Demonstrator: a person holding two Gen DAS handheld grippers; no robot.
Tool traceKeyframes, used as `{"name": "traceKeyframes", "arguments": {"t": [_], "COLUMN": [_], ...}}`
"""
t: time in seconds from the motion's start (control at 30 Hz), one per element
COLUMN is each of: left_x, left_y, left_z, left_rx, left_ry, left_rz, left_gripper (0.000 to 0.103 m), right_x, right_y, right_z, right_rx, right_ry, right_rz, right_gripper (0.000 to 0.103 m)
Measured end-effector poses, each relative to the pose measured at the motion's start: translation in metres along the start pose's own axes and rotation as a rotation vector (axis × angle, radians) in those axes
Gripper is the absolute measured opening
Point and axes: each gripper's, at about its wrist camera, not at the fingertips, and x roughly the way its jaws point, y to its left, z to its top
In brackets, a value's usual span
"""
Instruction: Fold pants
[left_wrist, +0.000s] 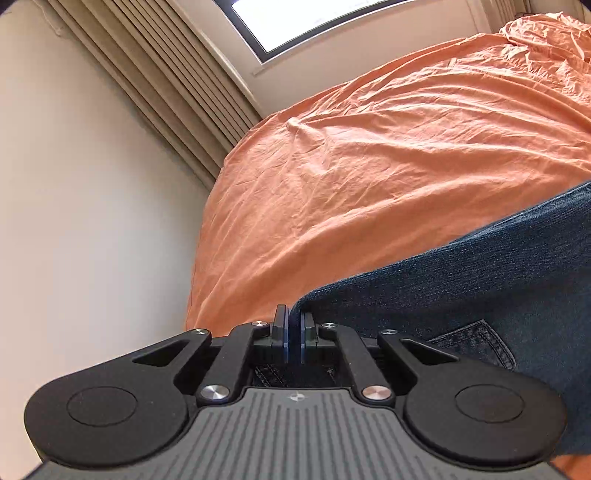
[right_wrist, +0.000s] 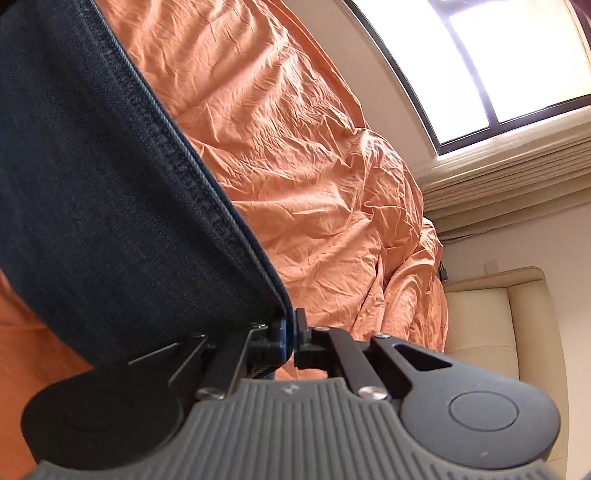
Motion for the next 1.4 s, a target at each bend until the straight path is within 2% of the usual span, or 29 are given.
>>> {"name": "traceKeyframes", "arguments": {"t": [0.33,0.5,0.63,0.77,0.83,0.93,1.07,1.1,1.13,1.17,1.2,1.3,1.4], "left_x": [0.108,0.134,0.134,0.106,0.100,0.104,0.111,0.108,0.105,0.103,0.101,0.089,0.078], "left_y": [-0.044,-0.054,-0.056,-0.045,-0.038,-0.032,-0.021,-0.019,-0.019,-0.018,-0.016,-0.014,-0.013], "left_z": [0.004,0.000,-0.003,0.009,0.014,0.020,0.022,0.021,0.020,0.019,0.018,0.011,0.001], "left_rx": [0.043,0.037,0.025,-0.020,-0.033,-0.059,-0.120,-0.120,-0.113,-0.103,-0.101,-0.111,-0.132], "left_ry": [0.126,0.158,0.139,0.052,0.044,0.041,0.063,0.051,0.046,0.049,0.059,0.079,0.089], "left_rz": [-0.017,-0.025,-0.002,0.028,0.041,0.149,0.106,0.090,0.073,0.048,0.033,-0.006,-0.042], "left_gripper": [0.005,0.005,0.006,0.006,0.001,0.000,0.000,0.005,0.009,0.011,0.011,0.011,0.013], "right_x": [0.121,0.147,0.148,0.136,0.133,0.136,0.149,0.151,0.153,0.153,0.151,0.138,0.118], "right_y": [0.048,0.064,0.059,0.036,0.022,0.018,0.026,0.025,0.021,0.015,0.006,-0.025,-0.044], "right_z": [0.036,0.037,0.037,0.039,0.042,0.049,0.049,0.048,0.046,0.043,0.040,0.031,0.020], "right_rx": [-0.064,-0.081,-0.059,0.000,0.058,0.098,0.123,0.137,0.153,0.173,0.210,0.333,0.371], "right_ry": [0.120,0.135,0.129,0.135,0.137,0.139,0.158,0.163,0.171,0.174,0.176,0.174,0.161], "right_rz": [0.089,0.123,0.134,0.148,0.158,0.147,0.161,0.151,0.121,0.103,0.109,0.147,0.132], "right_gripper": [0.000,0.000,0.000,0.000,0.000,0.000,0.000,0.006,0.028,0.039,0.045,0.046,0.046]}}
